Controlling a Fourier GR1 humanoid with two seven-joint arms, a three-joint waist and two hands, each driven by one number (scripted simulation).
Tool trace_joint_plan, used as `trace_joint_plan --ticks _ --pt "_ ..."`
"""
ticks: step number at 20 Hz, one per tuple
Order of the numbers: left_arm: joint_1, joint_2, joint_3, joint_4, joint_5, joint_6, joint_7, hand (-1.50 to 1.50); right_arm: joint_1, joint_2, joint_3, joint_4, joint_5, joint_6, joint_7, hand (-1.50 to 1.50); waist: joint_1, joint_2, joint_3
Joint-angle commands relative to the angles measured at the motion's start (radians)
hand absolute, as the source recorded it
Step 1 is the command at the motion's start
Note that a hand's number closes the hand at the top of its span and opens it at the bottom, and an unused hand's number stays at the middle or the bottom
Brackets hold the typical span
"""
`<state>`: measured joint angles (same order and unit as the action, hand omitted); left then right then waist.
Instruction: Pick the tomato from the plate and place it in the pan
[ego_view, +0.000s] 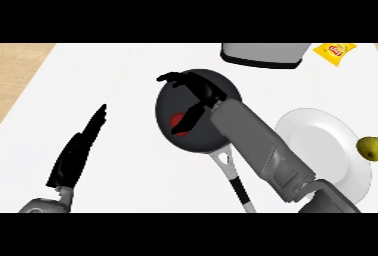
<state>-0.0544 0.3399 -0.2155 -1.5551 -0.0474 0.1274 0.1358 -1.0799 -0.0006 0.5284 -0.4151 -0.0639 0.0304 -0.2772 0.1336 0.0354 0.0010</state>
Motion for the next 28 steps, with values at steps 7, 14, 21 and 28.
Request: trace_joint_plan --ticks 7,14,21,28 --pt "0.030 -0.009 0.005 0.005 -0.009 0.009 -0.008 0.00 -0.118 0.001 -0.234 0.122 -0.195 -0.190 -0.013 -1.50 -0.033 -0.003 -0.001" --pt "0.043 -0.001 0.030 -0.021 -0.016 0.024 0.000 0.00 -0.096 -0.186 -0.313 0.217 -0.230 -0.025 -0.159 -1.50 -0.048 0.003 0.001" --pt "0.050 -0.014 0.020 -0.037 -0.023 0.027 0.007 0.00 -0.076 -0.372 -0.333 0.273 -0.221 0.125 -0.274 -1.50 -0.040 0.010 0.003" --pt "0.023 -0.006 0.038 -0.032 -0.003 0.001 0.012 0.00 -0.039 -0.461 -0.333 0.318 -0.201 0.213 -0.369 -1.50 -0.038 0.014 0.004"
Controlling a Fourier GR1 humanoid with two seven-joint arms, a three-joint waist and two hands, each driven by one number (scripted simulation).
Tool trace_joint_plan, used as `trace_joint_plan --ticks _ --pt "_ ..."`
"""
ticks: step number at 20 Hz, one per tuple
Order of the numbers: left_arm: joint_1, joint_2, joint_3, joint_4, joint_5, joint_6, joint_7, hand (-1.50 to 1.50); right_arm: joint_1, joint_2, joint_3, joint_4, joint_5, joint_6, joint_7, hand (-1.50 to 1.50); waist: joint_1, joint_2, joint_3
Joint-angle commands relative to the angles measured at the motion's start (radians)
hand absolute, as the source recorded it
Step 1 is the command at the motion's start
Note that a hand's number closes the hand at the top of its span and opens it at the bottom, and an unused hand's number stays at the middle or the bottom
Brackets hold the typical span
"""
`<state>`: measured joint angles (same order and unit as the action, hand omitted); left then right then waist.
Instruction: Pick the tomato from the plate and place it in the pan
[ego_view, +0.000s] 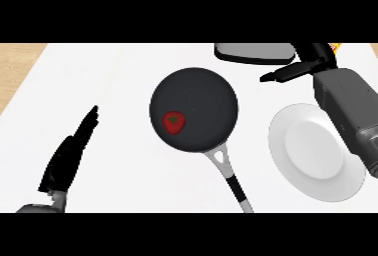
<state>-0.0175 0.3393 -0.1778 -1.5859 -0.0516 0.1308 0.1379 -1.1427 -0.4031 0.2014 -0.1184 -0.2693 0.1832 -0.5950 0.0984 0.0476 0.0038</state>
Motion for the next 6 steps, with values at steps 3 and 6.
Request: trace_joint_plan --ticks 3,6 --pt "-0.006 -0.004 -0.014 0.006 0.000 -0.021 -0.002 0.00 -0.004 -0.101 -0.005 0.037 0.010 0.106 -0.034 -1.50 0.013 0.008 0.001" --pt "-0.007 -0.018 -0.016 -0.001 -0.011 -0.001 -0.007 0.00 0.021 -0.139 0.003 0.047 0.022 0.153 -0.070 -1.50 0.014 0.009 0.002"
